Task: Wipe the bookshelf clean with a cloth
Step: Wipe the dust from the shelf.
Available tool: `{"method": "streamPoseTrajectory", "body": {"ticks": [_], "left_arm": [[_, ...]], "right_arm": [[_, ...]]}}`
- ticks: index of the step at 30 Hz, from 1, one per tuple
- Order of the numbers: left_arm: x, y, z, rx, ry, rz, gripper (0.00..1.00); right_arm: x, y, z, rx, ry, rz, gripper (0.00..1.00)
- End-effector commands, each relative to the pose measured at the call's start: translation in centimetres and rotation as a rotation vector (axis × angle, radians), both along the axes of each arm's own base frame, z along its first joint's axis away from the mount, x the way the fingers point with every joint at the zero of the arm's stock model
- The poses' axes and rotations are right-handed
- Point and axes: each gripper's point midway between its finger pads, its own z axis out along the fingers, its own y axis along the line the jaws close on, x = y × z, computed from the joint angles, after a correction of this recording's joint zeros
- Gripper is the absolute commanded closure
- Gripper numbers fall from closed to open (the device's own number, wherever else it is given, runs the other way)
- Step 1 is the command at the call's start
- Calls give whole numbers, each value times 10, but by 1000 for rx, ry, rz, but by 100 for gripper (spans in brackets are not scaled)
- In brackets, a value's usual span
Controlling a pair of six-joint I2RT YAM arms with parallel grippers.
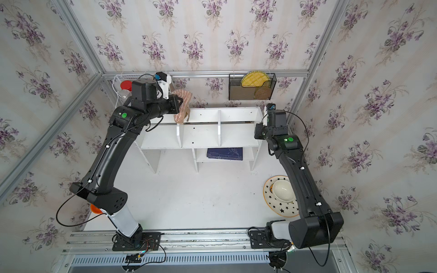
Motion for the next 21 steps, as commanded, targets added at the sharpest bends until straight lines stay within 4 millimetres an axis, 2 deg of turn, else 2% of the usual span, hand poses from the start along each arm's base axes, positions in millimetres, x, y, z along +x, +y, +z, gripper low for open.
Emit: {"method": "streamPoseTrajectory", "body": {"ticks": [1,8,12,14,18,19,21], "left_arm": [[6,33,-4,-33,19,78,100],[0,114,-18,-52,58,230,100],[-12,140,-6,-68,30,290,100],[-16,149,-5,-56,24,324,100],[-11,154,-17,-65,54,343,100],[-6,148,-21,-90,71,323,100],[2,123,-22,-166,98,220,100]], "right_arm": [[-5,1,-12,147,67,-89,100],[-9,2,-8,151,55,-82,100],[-8,4,-12,159,60,-77,100],[-8,5,-15,163,65,-76,100],[-8,7,-14,174,60,-70,100],[-8,7,-14,175,60,-67,100],[-8,8,-14,172,62,-64,100]]}}
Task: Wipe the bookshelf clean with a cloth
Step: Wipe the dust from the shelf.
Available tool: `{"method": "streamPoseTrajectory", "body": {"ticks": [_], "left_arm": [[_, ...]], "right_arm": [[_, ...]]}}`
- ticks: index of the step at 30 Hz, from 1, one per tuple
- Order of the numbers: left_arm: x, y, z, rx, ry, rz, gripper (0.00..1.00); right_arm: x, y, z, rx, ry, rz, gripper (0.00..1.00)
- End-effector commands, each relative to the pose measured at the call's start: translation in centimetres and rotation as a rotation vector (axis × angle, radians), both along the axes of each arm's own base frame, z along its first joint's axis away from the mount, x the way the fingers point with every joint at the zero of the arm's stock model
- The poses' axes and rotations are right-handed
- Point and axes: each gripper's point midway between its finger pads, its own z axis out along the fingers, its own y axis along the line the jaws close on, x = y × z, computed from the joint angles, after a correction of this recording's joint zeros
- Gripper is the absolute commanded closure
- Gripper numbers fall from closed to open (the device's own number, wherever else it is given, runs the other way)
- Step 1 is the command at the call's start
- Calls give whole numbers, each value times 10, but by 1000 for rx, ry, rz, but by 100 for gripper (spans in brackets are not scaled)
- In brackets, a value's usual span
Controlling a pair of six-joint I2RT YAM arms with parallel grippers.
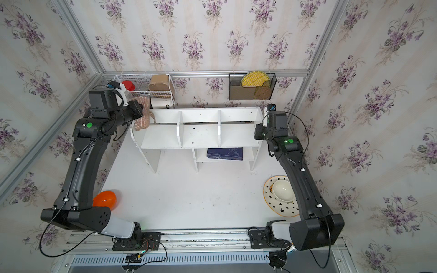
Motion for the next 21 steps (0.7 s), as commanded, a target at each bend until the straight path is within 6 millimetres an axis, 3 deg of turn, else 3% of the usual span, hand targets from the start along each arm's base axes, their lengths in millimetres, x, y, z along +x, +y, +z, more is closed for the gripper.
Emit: {"method": "streamPoseTrajectory", "body": {"ticks": [1,7,11,14,17,21], "left_arm": [[11,-41,7,-133,-14,-152,100],[7,-136,48,-133,-130,-390,100],[0,-169,57,-96,-158,-464,100],[3,-166,49,-57,-147,-436,100],[4,-149,40,-48,-115,-381,100],[-2,-107,41,-124,-99,-290,100]], "right_arm": [[-7,8,-15,165,83,-66,100],[-9,7,-17,158,84,-72,100],[-10,7,-17,157,81,-75,100],[-11,7,-15,158,78,-73,100],[-12,6,-12,158,72,-74,96],[-15,3,-6,149,54,-86,75]]}}
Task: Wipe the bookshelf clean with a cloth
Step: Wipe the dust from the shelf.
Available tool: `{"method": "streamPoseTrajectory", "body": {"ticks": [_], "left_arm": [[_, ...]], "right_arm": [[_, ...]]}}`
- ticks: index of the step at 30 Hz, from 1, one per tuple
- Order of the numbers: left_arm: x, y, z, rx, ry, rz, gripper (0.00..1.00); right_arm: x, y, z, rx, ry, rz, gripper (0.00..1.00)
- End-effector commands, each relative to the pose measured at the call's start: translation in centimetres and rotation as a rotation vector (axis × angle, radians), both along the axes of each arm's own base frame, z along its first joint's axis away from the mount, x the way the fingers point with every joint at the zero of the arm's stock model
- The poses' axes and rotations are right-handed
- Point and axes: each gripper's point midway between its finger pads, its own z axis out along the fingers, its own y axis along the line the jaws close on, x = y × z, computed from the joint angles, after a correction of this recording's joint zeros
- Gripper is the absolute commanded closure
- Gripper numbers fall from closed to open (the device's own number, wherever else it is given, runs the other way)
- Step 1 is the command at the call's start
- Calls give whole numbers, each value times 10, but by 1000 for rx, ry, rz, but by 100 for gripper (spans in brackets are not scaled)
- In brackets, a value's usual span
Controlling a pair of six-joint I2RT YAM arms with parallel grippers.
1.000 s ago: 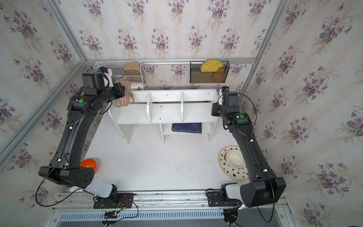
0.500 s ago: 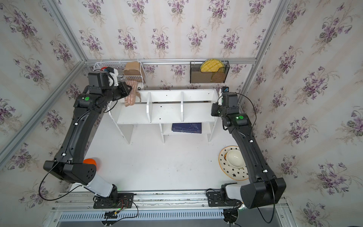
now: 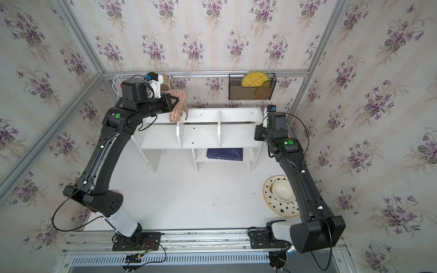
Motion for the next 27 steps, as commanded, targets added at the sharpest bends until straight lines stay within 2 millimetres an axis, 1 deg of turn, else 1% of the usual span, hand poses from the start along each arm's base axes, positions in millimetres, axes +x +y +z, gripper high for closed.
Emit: {"method": "streamPoseTrajectory", "body": {"ticks": [1,2,4,5,6,8,10,12,13,15,16,18,19,20,22,23,25,26,27], "left_arm": [[-9,30,16,-67,-24,76,100],[-14,38,18,-79,-38,88,100],[-35,47,35,-105,-114,90,100],[-45,47,45,-119,-164,74,100],[-58,48,58,-141,-216,60,100],[-81,46,73,-179,-277,22,100],[-102,41,81,-213,-320,-34,100],[-121,37,81,-234,-344,-78,100],[-131,35,77,-241,-348,-102,100],[-153,30,62,-248,-350,-155,100],[-167,26,46,-250,-342,-197,100],[-195,22,23,-231,-331,-264,100],[-205,21,6,-208,-311,-284,100],[-216,23,-10,-189,-292,-294,100],[-230,28,-47,-153,-230,-279,100],[-233,31,-68,-145,-182,-257,100],[-232,39,-114,-149,-61,-190,100],[-230,41,-137,-168,2,-155,100],[-227,44,-164,-183,74,-118,100]], "right_arm": [[-10,1,-5,124,52,-68,69],[-11,-1,-2,123,42,-77,64],[-15,-5,7,121,17,-94,51],[-17,-6,12,123,1,-98,43],[-20,-8,20,127,-20,-104,38],[-24,-10,32,133,-52,-110,27],[-29,-11,42,140,-78,-109,15],[-37,-12,53,147,-109,-107,5],[-42,-12,58,153,-127,-101,3],[-51,-10,63,165,-152,-81,1],[-63,-6,66,179,-175,-51,1],[-80,6,64,212,-209,28,1],[-91,13,64,227,-232,75,1],[-100,21,58,240,-236,118,0],[-116,33,39,243,-210,185,0],[-121,36,23,239,-172,198,1],[-133,41,-10,246,-108,211,2],[-139,43,-23,265,-92,210,2],[-143,45,-37,286,-76,208,1]]}}
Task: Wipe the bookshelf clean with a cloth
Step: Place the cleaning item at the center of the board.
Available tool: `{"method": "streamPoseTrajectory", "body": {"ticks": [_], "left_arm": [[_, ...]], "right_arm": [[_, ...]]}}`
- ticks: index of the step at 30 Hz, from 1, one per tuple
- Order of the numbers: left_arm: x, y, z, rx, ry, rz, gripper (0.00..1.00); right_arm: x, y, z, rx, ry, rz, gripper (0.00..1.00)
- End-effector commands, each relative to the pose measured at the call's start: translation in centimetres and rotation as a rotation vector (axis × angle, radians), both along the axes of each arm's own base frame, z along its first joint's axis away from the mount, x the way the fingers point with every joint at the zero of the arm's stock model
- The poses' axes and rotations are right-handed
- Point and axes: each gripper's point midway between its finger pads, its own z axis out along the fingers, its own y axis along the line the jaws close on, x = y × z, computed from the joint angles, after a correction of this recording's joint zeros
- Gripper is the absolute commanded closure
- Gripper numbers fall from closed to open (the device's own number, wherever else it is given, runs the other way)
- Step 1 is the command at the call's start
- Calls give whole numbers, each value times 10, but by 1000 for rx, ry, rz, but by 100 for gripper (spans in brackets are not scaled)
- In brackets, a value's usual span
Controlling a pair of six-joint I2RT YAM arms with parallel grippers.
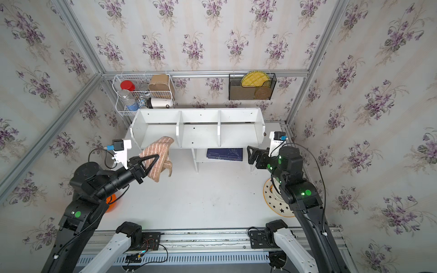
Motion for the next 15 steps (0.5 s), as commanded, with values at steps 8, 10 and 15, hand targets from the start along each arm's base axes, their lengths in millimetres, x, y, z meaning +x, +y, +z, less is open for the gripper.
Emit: {"method": "streamPoseTrajectory", "body": {"ticks": [8,10,15], "left_arm": [[46,3,-196,14,527,240,100],[55,-2,-218,97,590,248,100],[68,-12,-262,198,660,258,98]], "right_arm": [[-13,18,-105,229,190,-23,1],[-10,15,-121,232,213,-55,2],[-8,7,-141,220,233,-115,1]]}}
